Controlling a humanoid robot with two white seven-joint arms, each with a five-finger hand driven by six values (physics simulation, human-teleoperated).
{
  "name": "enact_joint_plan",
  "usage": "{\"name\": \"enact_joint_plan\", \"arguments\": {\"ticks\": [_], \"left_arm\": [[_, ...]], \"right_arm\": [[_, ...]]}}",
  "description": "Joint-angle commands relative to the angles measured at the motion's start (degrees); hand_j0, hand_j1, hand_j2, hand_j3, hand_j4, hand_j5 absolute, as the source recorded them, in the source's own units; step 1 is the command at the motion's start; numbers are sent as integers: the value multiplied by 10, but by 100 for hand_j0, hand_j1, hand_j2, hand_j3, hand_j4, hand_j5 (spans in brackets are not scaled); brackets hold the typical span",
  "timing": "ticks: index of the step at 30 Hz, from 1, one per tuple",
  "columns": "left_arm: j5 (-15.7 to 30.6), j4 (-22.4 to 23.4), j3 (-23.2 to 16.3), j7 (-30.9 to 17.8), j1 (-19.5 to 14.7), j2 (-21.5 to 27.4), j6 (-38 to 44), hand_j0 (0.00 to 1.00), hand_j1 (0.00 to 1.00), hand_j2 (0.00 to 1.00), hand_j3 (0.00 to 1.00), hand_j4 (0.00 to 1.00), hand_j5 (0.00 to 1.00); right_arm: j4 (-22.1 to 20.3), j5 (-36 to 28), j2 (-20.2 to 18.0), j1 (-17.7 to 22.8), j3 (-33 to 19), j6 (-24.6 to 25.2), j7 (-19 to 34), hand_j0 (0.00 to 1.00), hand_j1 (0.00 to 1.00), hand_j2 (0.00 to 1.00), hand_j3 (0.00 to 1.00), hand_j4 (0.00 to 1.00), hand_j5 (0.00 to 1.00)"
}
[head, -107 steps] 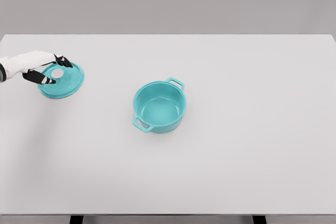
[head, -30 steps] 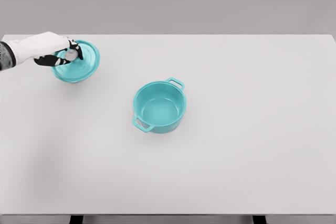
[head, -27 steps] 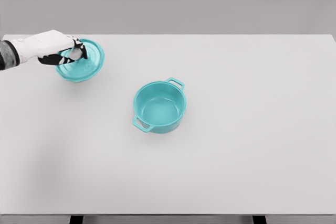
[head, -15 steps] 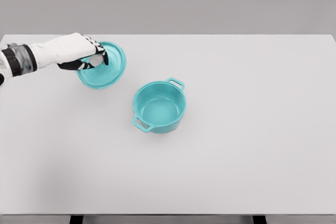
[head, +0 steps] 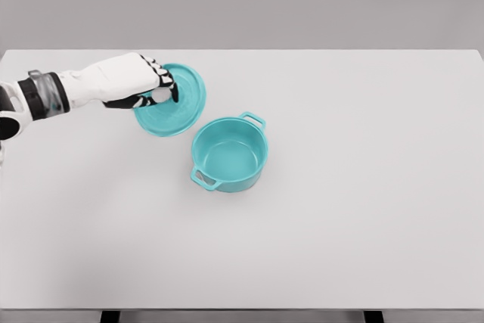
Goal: Cover the pot with left arm
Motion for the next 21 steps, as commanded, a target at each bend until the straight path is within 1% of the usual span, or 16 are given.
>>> {"name": "enact_joint_plan", "arguments": {"ticks": [1,2,4,8,9,13,18,21], "left_arm": [[4,-8,-14,20,0,1,2,53,53,53,53,53,53],[4,-8,-14,20,1,0,2,53,53,53,53,53,53],[4,-9,-30,21,1,-3,2,53,53,53,53,53,53],[5,-11,-37,21,1,-6,2,53,53,53,53,53,53],[5,-11,-44,21,0,-6,2,53,53,53,53,53,53],[4,-11,-47,22,0,-17,2,53,53,53,53,53,53],[3,-11,-71,22,-1,-24,2,53,53,53,53,53,53],[3,-11,-72,22,1,-34,2,53,53,53,53,53,53]], "right_arm": [[-1,0,0,0,0,0,0,100,100,100,100,100,100],[-1,0,0,0,0,0,0,100,100,100,100,100,100],[-1,0,0,0,0,0,0,100,100,100,100,100,100],[-1,0,0,0,0,0,0,100,100,100,100,100,100],[-1,0,0,0,0,0,0,100,100,100,100,100,100],[0,0,0,0,0,0,0,100,100,100,100,100,100],[0,0,0,0,0,0,0,100,100,100,100,100,100],[0,0,0,0,0,0,0,100,100,100,100,100,100]]}}
